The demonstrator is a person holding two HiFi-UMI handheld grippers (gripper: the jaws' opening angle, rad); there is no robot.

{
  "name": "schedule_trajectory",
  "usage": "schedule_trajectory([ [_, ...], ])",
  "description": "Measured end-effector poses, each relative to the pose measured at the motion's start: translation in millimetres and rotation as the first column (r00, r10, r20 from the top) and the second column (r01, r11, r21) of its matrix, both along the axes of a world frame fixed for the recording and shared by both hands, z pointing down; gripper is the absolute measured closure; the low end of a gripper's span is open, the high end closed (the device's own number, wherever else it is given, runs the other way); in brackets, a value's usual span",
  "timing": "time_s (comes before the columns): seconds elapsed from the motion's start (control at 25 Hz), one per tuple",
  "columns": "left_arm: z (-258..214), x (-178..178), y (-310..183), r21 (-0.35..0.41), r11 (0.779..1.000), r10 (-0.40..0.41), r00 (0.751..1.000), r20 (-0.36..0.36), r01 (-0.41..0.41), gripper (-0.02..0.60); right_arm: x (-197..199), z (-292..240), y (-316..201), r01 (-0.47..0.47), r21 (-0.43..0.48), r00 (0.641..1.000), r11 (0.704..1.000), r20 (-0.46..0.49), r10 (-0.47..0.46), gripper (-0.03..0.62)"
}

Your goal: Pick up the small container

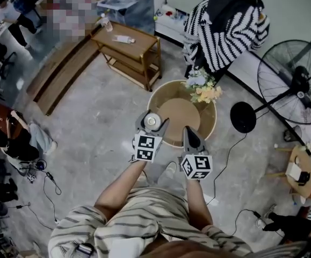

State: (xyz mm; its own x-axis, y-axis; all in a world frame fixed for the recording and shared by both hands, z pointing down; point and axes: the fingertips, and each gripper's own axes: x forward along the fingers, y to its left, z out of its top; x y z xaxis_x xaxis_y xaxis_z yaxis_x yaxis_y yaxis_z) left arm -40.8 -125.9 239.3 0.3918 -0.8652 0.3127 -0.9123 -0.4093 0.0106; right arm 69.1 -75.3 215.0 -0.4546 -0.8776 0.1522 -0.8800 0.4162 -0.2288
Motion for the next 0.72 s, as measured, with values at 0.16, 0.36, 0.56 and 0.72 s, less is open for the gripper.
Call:
schedule_trajectory([
  [0.16,-19.0,-8.3,8.6,0.028,1.0,-0.004,1.0,-0.009,0.004,0.252,-7.7,-14.9,-0.1,0.013,0.02,1.0,1.0,-0.002,-0.013,0.585],
  [0.36,-35.0,-19.0,15.1,0.045,0.999,-0.005,1.0,-0.021,0.006,0.252,-17.7,-28.6,-4.9,0.032,0.038,0.999,0.999,-0.008,-0.032,0.585],
  [0.56,-47.5,-25.1,24.2,0.057,0.998,-0.009,0.999,-0.033,0.011,0.252,-21.5,-37.6,-5.5,0.042,0.054,0.999,0.998,-0.017,-0.042,0.585],
  [0.72,-52.7,-31.9,29.1,0.07,0.997,-0.01,1.0,-0.026,0.012,0.252,-25.0,-43.1,-7.1,0.046,0.064,0.999,0.997,-0.019,-0.045,0.585],
])
